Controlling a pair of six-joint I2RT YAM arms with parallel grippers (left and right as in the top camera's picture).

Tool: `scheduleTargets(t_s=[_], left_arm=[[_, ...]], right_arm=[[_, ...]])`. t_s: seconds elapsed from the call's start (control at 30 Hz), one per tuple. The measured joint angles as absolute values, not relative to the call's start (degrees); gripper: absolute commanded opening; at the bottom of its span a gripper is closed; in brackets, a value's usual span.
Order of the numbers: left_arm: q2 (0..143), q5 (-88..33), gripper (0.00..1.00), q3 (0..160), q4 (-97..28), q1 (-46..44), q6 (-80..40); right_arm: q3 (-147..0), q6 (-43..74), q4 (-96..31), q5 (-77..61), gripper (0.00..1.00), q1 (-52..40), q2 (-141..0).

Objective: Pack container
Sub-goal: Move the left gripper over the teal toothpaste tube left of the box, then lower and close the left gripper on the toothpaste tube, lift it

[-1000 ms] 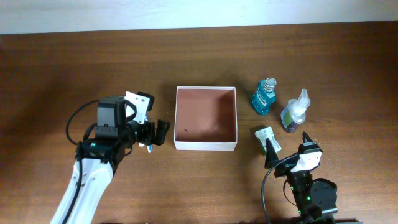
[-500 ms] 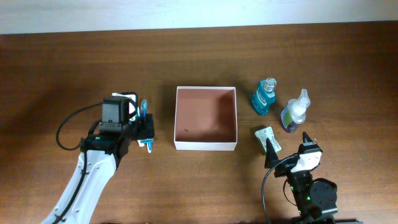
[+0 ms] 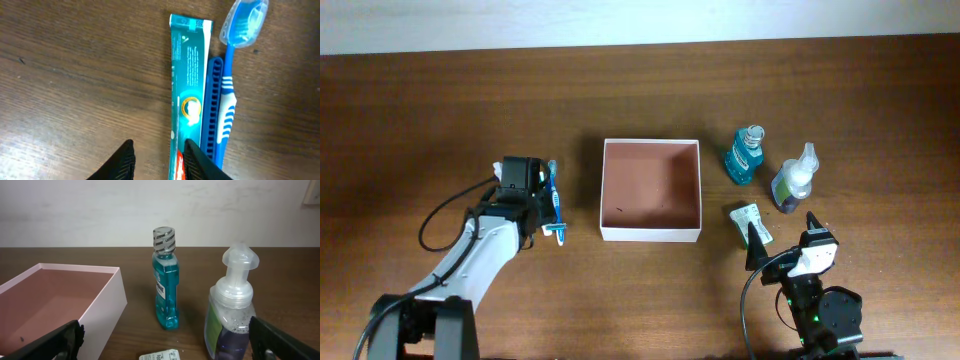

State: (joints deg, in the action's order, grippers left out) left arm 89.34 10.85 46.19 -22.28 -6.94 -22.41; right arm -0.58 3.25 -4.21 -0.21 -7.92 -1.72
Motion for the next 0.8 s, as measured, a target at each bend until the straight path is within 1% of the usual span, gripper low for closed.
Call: scheduleTargets(t_s=[0.63,0.8], left_arm=[[91.5,11.0,0.33,46.2,-17.1,-6.9,-23.0],[91.5,9.0,0.34,46.2,-16.9,-6.9,-23.0]], right_arm=[[-0.6,3.3,-4.2,-0.2,0.98,-7.9,-1.7],[-0.6,3.3,-4.2,-0.2,0.98,-7.9,-1.7]])
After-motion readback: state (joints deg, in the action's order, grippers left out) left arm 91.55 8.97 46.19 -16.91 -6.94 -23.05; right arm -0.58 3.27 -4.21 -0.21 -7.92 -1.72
